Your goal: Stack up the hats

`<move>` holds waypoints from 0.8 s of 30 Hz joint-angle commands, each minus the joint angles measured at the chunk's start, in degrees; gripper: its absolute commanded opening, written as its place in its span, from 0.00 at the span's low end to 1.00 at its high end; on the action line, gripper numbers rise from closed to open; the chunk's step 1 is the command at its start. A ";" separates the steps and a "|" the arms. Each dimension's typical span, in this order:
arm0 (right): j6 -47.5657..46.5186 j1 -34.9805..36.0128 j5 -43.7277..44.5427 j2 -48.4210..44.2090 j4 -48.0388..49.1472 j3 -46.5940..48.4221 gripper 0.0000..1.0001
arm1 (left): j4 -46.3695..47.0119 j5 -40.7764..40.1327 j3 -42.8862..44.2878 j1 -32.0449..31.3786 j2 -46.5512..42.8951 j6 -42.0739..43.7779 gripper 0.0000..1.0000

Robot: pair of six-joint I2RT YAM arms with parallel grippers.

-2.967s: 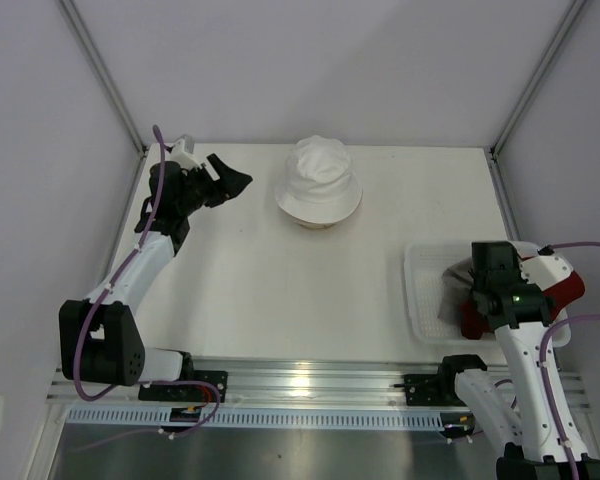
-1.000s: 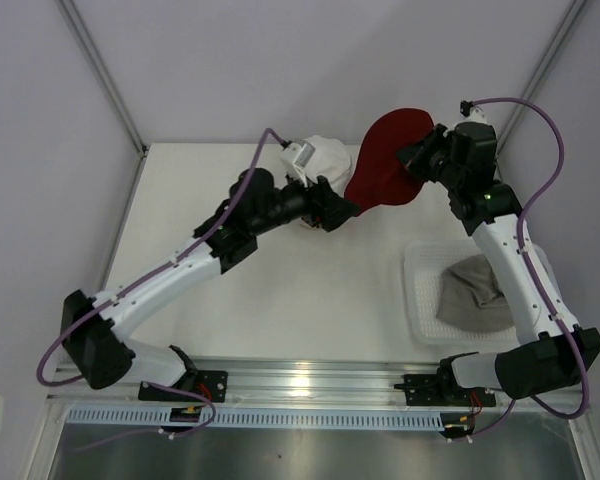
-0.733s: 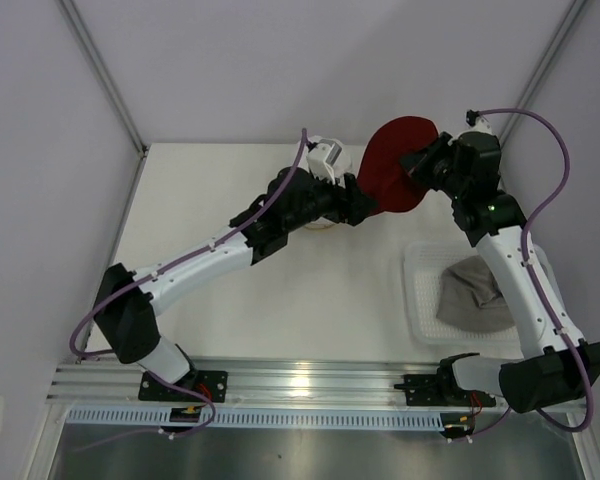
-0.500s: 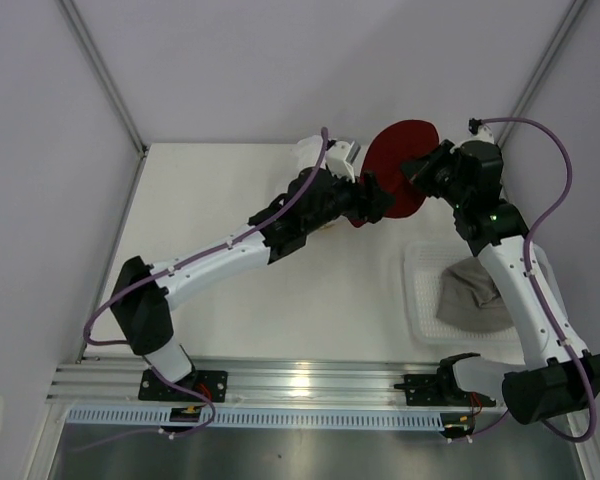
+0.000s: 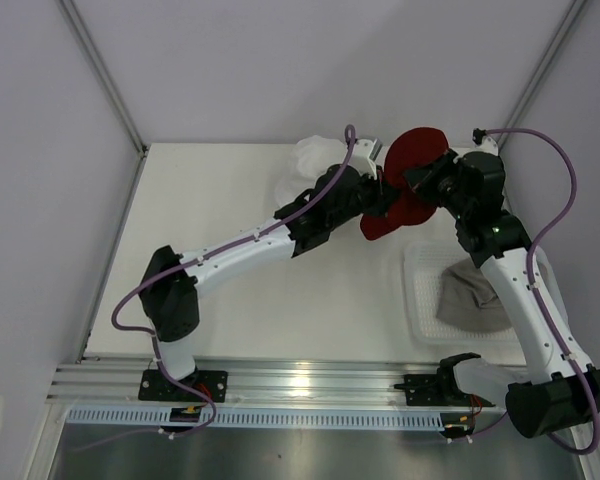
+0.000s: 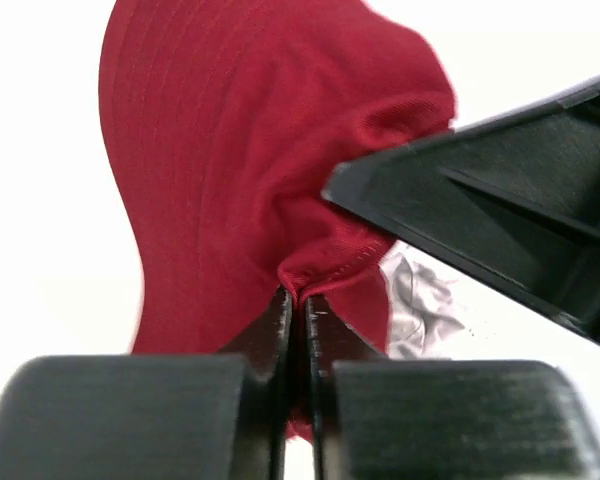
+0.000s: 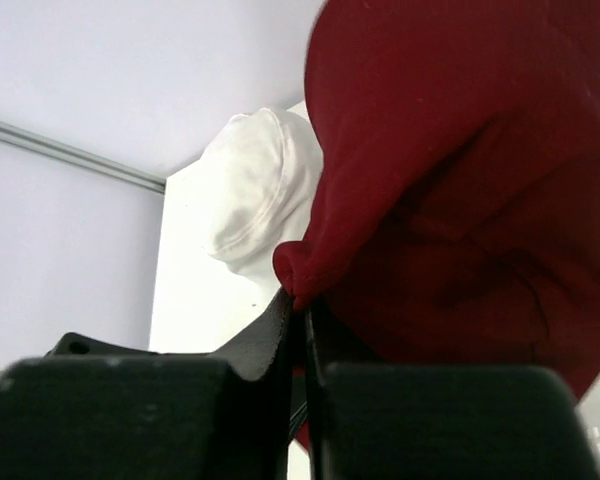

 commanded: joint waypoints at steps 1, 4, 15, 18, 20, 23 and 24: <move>-3.07 0.17 0.34 -1.89 2.58 1.13 0.08 | -1.88 -0.21 3.72 0.32 -0.53 1.16 0.01; -6.51 0.00 -1.59 -1.71 1.88 2.19 0.49 | -3.02 5.31 5.04 1.63 -2.38 1.07 0.01; -12.24 -7.73 12.28 -11.54 -4.72 2.46 0.99 | -0.30 21.16 4.61 11.12 -5.90 -18.87 0.01; -11.27 -10.11 10.72 -14.18 -3.58 -1.93 0.99 | 0.32 20.46 6.27 12.18 -6.86 -21.08 0.01; -11.18 -10.55 9.83 -15.50 -1.05 -5.78 0.99 | -0.12 20.37 7.94 13.06 -7.57 -21.60 0.01; -13.19 -11.08 5.63 -17.00 9.55 -11.85 0.99 | -2.22 23.61 11.02 14.29 -8.27 -21.87 0.01; -14.16 -11.43 1.78 -17.00 13.00 -15.79 0.99 | -2.67 24.67 10.85 14.38 -8.88 -21.69 0.01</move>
